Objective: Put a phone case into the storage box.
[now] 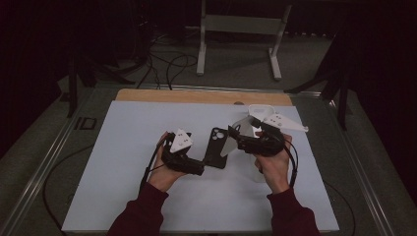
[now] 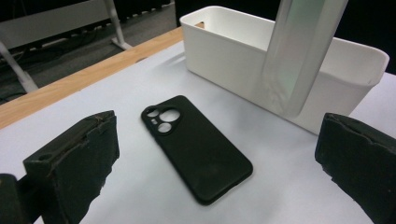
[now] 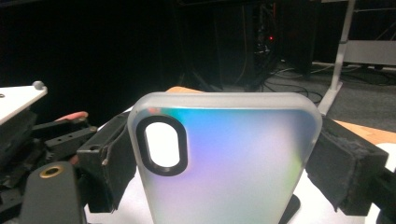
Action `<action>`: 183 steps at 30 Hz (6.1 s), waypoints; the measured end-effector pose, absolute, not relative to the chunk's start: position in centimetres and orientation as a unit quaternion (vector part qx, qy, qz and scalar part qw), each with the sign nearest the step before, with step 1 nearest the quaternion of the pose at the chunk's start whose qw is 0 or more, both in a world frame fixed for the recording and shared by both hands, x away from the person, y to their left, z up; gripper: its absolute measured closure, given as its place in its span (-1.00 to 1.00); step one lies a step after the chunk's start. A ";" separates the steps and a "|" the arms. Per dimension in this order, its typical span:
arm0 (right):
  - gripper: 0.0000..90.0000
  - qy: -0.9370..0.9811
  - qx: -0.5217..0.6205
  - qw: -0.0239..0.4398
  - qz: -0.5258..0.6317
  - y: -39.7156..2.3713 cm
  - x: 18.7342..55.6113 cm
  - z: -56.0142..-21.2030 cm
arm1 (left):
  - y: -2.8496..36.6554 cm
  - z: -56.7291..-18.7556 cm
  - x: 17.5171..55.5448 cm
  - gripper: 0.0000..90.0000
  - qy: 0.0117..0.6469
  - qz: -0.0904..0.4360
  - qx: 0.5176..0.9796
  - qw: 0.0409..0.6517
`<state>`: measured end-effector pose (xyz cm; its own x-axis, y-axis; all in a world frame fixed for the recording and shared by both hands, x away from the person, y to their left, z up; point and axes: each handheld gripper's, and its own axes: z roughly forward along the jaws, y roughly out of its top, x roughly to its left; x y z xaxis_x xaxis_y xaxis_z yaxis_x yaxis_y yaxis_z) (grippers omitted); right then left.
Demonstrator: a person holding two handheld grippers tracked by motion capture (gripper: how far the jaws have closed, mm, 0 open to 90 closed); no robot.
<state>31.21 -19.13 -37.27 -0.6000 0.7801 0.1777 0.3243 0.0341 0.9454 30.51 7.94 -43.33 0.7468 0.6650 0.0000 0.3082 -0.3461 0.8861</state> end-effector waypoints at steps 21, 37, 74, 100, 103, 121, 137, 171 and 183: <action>-0.63 0.684 0.417 0.222 0.556 -20.3 33.4 -36.4 | 12.0 -43.6 30.5 -1.00 0.339 0.235 0.782 0.468; -0.63 0.676 0.435 0.251 0.540 -21.2 36.2 -36.4 | 16.1 -43.8 30.2 -0.99 0.375 0.276 0.765 0.445; -0.63 0.659 0.493 0.297 0.484 -24.0 40.8 -36.8 | 23.4 -45.3 29.0 -1.00 0.409 0.298 0.732 0.455; -0.63 0.632 0.547 0.319 0.447 -25.4 43.0 -37.7 | 24.9 -47.1 27.0 -1.00 0.438 0.307 0.704 0.467; -0.63 0.630 0.552 0.318 0.444 -25.5 43.4 -37.7 | 24.8 -47.1 26.8 -1.00 0.437 0.308 0.705 0.466; -0.63 0.629 0.582 0.320 0.405 -25.1 45.3 -39.5 | 24.8 -47.1 26.6 -1.00 0.441 0.303 0.700 0.473; -0.63 0.638 0.589 0.309 0.387 -24.9 45.9 -41.1 | 24.8 -46.9 26.5 -1.00 0.439 0.304 0.697 0.479; -0.64 0.650 0.621 0.277 0.340 -24.9 47.2 -44.2 | 24.9 -46.6 26.3 -1.00 0.440 0.303 0.689 0.489; -0.83 0.641 0.620 0.277 0.357 -25.3 47.8 -44.1 | 24.9 -46.6 26.3 -1.00 0.439 0.300 0.690 0.491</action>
<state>47.85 -25.28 -44.15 -0.0770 0.9931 0.0889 0.5977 -0.0254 0.8013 26.30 24.92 -46.64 0.4335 0.9010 -0.0170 0.3118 -0.1323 0.9409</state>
